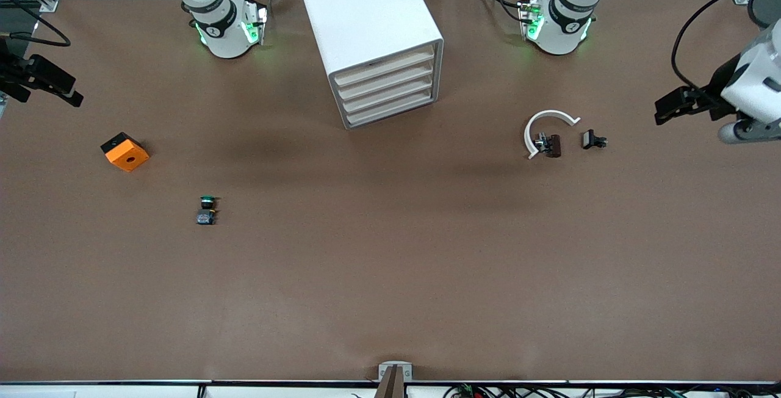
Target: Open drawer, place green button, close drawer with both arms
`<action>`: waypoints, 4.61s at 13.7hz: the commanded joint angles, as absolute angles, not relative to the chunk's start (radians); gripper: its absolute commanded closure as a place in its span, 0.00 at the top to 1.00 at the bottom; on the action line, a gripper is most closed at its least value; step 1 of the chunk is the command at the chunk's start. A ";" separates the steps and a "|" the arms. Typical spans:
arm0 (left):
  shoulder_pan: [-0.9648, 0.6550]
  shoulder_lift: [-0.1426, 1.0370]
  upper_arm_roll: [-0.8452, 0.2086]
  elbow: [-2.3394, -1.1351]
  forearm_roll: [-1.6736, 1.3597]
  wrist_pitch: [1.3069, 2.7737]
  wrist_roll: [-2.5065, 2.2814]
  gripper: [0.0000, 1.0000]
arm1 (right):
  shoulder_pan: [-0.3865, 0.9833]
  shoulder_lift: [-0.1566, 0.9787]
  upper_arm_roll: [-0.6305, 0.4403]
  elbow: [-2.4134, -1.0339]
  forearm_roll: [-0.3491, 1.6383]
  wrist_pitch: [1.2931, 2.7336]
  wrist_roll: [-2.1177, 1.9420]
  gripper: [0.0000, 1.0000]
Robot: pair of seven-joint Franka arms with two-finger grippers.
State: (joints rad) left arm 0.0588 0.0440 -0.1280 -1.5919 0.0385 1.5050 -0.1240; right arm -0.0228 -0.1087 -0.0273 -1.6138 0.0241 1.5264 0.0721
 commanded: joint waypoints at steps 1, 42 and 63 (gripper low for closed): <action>0.029 0.151 -0.150 -1.555 0.009 1.480 -0.234 1.00 | -0.014 -0.081 -0.018 -1.603 0.023 1.519 0.081 1.00; -0.549 0.913 -0.160 -1.542 -0.997 1.551 -2.183 0.49 | 0.031 0.584 -0.020 -1.885 -0.005 2.336 0.032 1.00; -0.494 0.983 -0.035 -1.356 -0.994 1.566 -2.214 0.01 | 0.058 0.580 -0.018 -1.748 -0.002 2.082 0.051 0.35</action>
State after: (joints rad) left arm -0.5159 0.9472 -0.0450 -1.4108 -0.9789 1.5517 -2.2054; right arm 0.0506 0.5922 -0.0229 -1.8225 0.0139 2.2002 0.0345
